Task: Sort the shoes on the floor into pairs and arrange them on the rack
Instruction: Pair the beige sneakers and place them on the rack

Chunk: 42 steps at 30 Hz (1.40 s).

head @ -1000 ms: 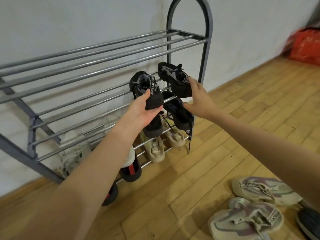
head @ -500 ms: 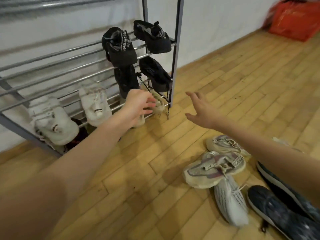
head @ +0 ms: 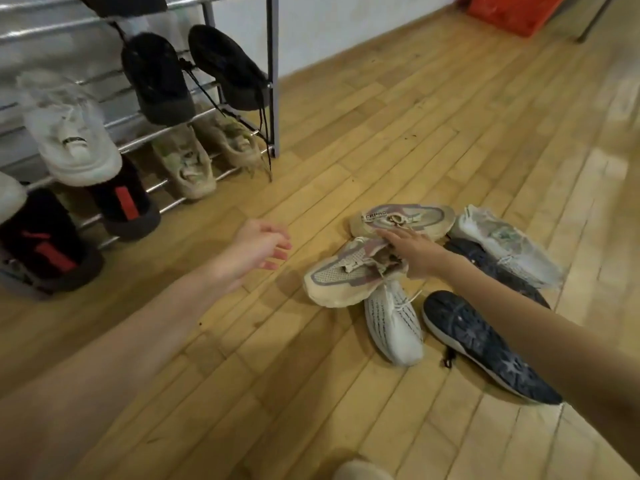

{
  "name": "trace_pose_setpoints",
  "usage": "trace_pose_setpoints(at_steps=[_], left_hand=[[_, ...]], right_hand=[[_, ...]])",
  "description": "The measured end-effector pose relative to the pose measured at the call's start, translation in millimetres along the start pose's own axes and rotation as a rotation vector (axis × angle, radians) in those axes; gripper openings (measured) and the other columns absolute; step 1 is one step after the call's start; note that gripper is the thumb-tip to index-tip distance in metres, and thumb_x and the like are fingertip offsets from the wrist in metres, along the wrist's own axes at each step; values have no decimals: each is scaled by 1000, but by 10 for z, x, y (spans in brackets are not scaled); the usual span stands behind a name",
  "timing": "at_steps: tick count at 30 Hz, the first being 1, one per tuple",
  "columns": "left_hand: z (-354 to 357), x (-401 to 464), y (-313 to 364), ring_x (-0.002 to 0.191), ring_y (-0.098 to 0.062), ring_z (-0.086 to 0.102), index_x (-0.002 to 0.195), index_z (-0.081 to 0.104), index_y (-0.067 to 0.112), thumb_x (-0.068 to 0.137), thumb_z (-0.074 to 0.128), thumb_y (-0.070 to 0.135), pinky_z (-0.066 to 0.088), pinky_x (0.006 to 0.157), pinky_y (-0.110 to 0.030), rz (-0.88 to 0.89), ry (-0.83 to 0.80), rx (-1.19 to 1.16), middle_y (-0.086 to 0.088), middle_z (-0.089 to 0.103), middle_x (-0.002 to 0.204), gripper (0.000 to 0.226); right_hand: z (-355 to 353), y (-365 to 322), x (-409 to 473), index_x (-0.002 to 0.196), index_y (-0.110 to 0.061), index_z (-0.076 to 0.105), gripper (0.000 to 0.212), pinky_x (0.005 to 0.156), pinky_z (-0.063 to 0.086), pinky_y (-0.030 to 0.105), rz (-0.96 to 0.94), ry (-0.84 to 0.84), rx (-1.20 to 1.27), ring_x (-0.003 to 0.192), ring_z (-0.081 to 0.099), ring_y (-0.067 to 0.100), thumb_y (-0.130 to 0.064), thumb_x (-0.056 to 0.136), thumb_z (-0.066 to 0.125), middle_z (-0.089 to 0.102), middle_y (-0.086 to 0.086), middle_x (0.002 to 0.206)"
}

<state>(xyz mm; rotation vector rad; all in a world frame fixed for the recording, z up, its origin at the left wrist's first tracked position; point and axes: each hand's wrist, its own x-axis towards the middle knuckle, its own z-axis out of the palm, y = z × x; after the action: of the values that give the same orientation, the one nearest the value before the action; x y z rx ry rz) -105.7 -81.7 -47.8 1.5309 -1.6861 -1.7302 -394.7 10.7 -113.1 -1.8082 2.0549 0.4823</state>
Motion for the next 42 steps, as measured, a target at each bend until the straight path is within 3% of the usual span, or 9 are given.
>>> trace_pose_setpoints(at_steps=[7,16,24,26,29,34,37,40,42], left_hand=[[39,-58,-189,80,-21,65,105,63,-1,91,53,2,54,72,-33,-71,-9,-68,-16,68,98,17],[46,65,-471,88,-22,62,114,60,-1,91,56,9,52,83,-39,-206,-1,-17,-16,67,106,26],[126,17,-512,114,-31,58,134,46,3,99,32,50,48,94,-39,-160,-77,-79,-17,60,124,60],[134,20,-471,107,-29,62,132,49,5,99,34,48,51,88,-36,-70,-32,-168,-17,63,118,56],[133,34,-463,94,-24,68,127,55,7,95,53,35,57,81,-32,14,53,-298,-15,68,112,43],[62,141,-517,90,-21,69,99,65,9,89,60,12,58,81,-34,11,157,-403,-7,72,98,11],[9,259,-577,92,-16,68,99,64,11,85,61,16,58,81,-32,-17,202,-356,-4,71,98,15],[-3,344,-683,101,-18,66,118,58,9,69,64,35,58,77,-34,-73,231,-315,-7,68,113,56],[6,397,-761,101,-17,64,123,55,11,71,61,37,54,72,-32,-78,224,-298,-5,67,116,58]], right_hand=[[136,133,8,146,-17,30,93,103,31,41,-16,164,-58,124,39,29,-23,67,79,43,7,140],[79,35,-209,130,-16,48,83,96,42,45,-91,330,281,108,43,25,-43,58,81,46,6,123],[121,-670,-237,119,-15,50,79,80,45,28,3,361,842,94,52,19,-60,62,80,54,0,110],[119,-841,-190,110,-16,53,79,77,48,27,-28,351,898,89,55,18,-69,56,76,57,-1,102],[110,-1073,-144,106,-14,56,61,71,49,15,-87,272,1008,82,59,7,-53,66,81,61,-5,94],[147,-1027,40,111,-12,61,48,69,50,24,-233,228,1010,80,62,10,-51,84,66,67,-3,93],[105,-804,263,116,-5,60,37,80,50,35,-30,409,1029,92,61,21,-36,99,48,66,8,102],[76,-544,603,119,-5,56,42,88,49,39,342,589,922,107,56,25,-32,86,58,58,11,115],[21,-442,788,123,-5,48,52,101,42,47,540,551,778,123,44,37,-32,80,59,45,19,131]])
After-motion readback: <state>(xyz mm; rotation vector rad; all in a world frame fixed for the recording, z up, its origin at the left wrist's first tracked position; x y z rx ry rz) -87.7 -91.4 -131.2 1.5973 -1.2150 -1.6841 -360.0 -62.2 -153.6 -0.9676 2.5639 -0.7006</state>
